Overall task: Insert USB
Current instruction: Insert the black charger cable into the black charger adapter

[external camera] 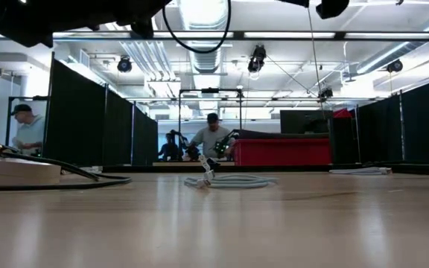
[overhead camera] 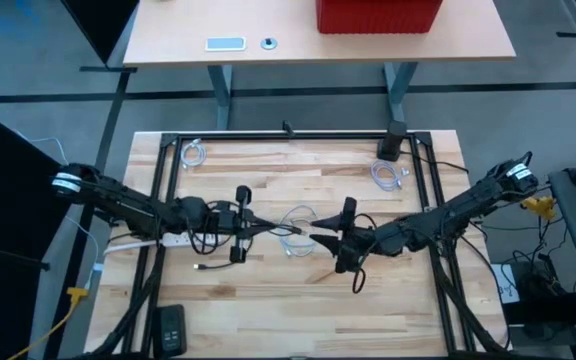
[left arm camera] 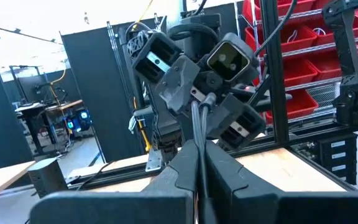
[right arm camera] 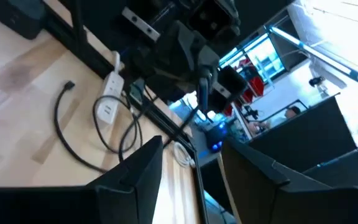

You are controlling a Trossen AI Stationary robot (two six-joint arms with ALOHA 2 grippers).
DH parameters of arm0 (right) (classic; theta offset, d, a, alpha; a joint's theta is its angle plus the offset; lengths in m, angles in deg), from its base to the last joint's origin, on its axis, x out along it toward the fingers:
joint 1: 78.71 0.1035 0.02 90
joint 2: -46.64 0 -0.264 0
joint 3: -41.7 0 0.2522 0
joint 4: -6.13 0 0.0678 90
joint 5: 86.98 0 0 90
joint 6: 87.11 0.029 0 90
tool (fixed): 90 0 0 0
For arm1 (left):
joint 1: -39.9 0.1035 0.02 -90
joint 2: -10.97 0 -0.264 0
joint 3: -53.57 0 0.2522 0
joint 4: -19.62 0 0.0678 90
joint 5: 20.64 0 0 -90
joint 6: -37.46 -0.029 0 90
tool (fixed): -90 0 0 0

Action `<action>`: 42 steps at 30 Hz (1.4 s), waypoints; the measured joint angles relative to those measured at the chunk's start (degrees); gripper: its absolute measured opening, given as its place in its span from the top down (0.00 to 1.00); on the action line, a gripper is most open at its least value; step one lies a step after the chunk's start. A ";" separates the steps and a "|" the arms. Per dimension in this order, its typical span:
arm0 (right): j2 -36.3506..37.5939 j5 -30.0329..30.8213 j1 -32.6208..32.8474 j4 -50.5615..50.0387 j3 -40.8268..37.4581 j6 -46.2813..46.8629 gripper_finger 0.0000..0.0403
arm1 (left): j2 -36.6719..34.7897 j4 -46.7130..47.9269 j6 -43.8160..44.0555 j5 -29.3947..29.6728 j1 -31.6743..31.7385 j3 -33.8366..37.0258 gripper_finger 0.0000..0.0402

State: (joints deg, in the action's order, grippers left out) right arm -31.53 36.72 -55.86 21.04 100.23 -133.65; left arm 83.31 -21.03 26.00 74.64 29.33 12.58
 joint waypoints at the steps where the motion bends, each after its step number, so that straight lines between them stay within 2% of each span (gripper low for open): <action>1: -0.23 -0.39 0.00 0.10 0.00 -0.01 0.62 | 0.00 -0.06 0.00 0.00 0.00 -0.07 1.00; 14: -1.13 -3.62 -0.46 6.31 0.59 -3.68 0.72 | 0.02 -0.20 0.61 -0.31 -0.52 -0.07 1.00; 18: -1.47 -5.53 -0.57 6.39 0.59 -3.60 0.76 | 0.02 -0.30 0.61 -0.31 -0.61 -0.07 1.00; 28: -1.79 -5.98 -0.50 6.39 0.59 -3.57 0.85 | 0.02 -0.44 0.60 -0.35 -0.61 -0.07 1.00; 32: -1.78 -8.28 -0.50 6.28 0.59 -2.96 0.88 | 0.02 -0.44 0.61 -0.37 -0.61 -0.07 1.00; 42: -1.76 -8.45 -0.53 6.30 0.59 -2.96 0.90 | 0.02 -0.42 0.61 -0.39 -0.61 -0.07 1.00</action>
State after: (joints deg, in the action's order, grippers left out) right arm -33.30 28.28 -56.39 27.33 100.82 -136.61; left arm 83.32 -21.45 26.61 74.25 28.72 12.52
